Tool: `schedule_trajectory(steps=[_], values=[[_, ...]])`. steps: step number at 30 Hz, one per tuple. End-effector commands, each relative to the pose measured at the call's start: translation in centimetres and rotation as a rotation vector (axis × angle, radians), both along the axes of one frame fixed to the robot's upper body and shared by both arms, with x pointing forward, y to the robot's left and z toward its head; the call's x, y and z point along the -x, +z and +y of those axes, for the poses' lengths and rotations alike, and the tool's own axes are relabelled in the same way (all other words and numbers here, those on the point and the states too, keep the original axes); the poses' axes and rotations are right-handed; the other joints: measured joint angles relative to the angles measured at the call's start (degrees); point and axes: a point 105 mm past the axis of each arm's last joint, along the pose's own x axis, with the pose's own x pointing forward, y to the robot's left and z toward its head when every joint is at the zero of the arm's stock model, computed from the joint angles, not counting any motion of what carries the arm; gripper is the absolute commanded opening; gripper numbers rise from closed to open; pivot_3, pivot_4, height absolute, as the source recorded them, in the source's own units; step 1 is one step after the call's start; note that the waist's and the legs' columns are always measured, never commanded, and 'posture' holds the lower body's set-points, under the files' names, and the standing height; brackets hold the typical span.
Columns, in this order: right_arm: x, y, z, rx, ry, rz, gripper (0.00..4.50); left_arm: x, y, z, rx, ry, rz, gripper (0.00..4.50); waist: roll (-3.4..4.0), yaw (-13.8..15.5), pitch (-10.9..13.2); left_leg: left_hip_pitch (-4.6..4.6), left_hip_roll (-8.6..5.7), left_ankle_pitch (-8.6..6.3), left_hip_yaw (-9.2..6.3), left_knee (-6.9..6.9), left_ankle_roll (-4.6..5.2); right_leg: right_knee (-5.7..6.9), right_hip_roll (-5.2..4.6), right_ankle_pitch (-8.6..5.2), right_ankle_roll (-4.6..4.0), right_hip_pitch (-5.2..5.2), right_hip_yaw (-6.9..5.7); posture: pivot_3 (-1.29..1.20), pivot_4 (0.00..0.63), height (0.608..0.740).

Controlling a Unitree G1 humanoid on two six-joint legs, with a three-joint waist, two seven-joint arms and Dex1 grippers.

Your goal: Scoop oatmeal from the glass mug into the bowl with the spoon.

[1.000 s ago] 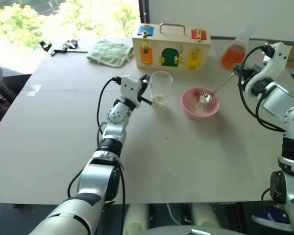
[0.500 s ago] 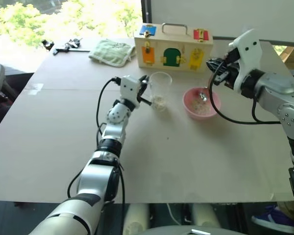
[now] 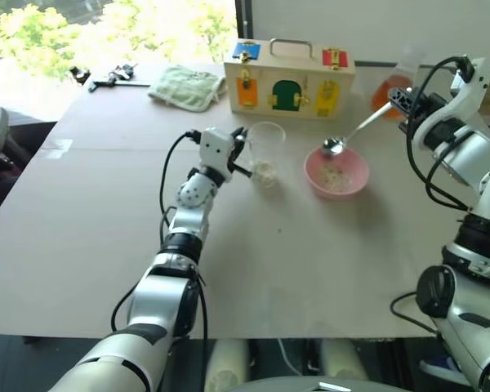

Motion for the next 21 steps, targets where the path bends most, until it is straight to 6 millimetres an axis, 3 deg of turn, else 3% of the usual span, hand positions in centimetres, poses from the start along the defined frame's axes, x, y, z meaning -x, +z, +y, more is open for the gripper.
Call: schedule_trajectory(steps=[1,4,7,15,21], values=[[1.5,3.9,1.2,-0.074,0.065,-0.111,0.00,0.4,1.6,-0.3,-0.004,-0.019,-0.069,0.05,0.00,-0.20,0.00,0.01,0.00,0.00,-0.01,0.00,0.00,0.00,0.00,0.00,0.00,0.00,0.00,0.00,0.150,0.740],[2.1,5.5,3.8,-0.093,0.170,-0.149,0.00,0.4,1.3,-0.3,-0.012,-0.027,-0.058,0.05,0.00,-0.29,-0.01,0.01,0.00,0.00,0.00,0.00,0.00,-0.02,0.00,0.00,0.00,0.01,0.01,0.00,0.150,0.740],[2.5,5.6,5.8,-0.066,0.234,-0.155,0.00,0.5,1.2,0.0,-0.014,-0.025,-0.055,0.05,0.01,-0.34,-0.01,0.01,0.00,0.00,0.00,0.00,0.00,-0.01,0.00,0.00,0.00,0.01,0.02,0.00,0.150,0.740],[1.9,2.1,10.9,0.157,0.333,-0.135,0.00,0.9,1.1,0.9,0.038,-0.005,-0.041,0.05,0.01,-0.41,-0.01,0.00,0.00,0.00,0.00,0.00,0.01,-0.01,0.00,0.00,0.00,0.01,0.04,0.00,0.150,0.740],[2.1,1.2,12.5,0.397,0.342,-0.243,0.00,1.2,1.0,1.8,0.073,0.029,-0.032,0.05,0.01,-0.35,-0.01,-0.01,0.00,0.00,-0.01,0.02,0.01,-0.02,0.00,0.00,0.00,0.01,0.04,0.00,0.150,0.740]])
